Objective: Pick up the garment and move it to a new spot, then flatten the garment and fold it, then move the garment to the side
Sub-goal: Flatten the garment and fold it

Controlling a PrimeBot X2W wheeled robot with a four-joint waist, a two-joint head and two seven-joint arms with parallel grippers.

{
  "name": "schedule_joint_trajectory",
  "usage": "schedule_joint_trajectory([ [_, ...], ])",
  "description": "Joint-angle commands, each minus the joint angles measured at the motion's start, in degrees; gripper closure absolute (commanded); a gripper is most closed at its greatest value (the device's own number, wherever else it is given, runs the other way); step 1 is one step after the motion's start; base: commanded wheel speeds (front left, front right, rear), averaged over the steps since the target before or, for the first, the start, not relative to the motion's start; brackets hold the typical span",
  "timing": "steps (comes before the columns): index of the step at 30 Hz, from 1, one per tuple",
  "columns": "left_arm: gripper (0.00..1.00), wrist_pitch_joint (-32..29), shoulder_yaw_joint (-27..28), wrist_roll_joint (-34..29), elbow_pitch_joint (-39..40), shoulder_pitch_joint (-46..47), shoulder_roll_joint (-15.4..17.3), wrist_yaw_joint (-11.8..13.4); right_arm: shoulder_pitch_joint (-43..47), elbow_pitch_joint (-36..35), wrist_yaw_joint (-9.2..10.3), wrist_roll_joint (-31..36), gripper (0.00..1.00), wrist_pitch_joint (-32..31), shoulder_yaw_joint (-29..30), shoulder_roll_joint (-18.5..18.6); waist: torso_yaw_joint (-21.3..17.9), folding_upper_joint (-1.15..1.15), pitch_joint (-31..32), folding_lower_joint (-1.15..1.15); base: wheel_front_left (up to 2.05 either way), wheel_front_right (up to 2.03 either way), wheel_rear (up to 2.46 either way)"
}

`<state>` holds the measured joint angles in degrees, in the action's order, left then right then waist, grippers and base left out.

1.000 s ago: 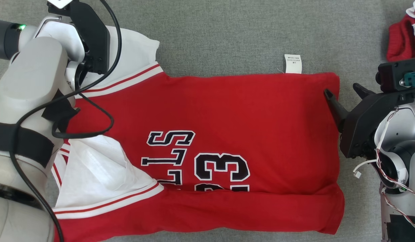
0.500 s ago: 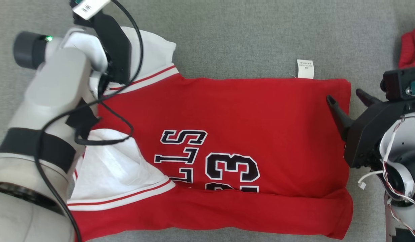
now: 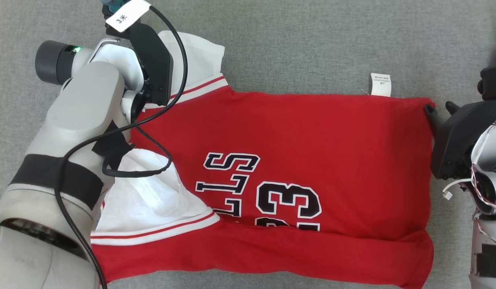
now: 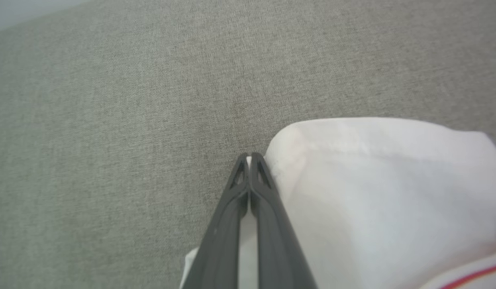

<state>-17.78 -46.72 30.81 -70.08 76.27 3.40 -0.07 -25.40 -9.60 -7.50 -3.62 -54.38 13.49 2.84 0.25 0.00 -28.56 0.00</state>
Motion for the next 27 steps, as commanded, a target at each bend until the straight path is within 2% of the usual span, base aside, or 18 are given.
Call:
schedule_joint_trajectory([
  [1,1.0,0.1,-0.29,0.65,-0.07,-0.38,-0.1,-0.32,-0.87,0.23,0.01,0.93,0.47,-0.11,0.37,0.18,0.21,0.0,-0.24,0.0,0.0,0.0,0.0],
  [5,1.0,0.24,-0.69,0.98,0.0,-0.33,-0.29,-0.48,-2.13,1.9,0.01,1.58,0.62,-1.25,0.87,0.16,0.46,0.0,-0.59,0.0,0.0,0.0,0.0],
  [9,1.0,0.24,-1.1,1.52,-0.06,-0.15,-0.37,-0.33,-3.37,2.65,0.01,2.57,0.55,-2.16,1.38,0.16,0.65,0.0,-0.92,0.0,0.0,0.0,0.0],
  [20,1.0,0.35,-1.99,2.22,-0.28,0.26,-0.38,-0.25,-3.36,5.93,0.01,2.05,0.56,-4.88,1.6,0.13,1.28,0.0,-1.38,0.0,0.0,0.0,0.0],
  [25,1.0,0.33,-2.53,2.83,-0.25,0.67,-0.38,-0.21,-4.77,6.83,0.0,2.86,0.56,-6.9,-0.54,-0.04,1.44,0.0,-1.66,0.0,0.0,0.0,0.0],
  [27,1.0,0.2,-2.76,3.04,-0.08,0.71,-0.37,-0.25,-5.26,6.86,0.0,3.22,0.53,-7.41,-0.59,-0.03,1.53,0.0,-1.71,0.0,0.0,0.0,0.0],
])
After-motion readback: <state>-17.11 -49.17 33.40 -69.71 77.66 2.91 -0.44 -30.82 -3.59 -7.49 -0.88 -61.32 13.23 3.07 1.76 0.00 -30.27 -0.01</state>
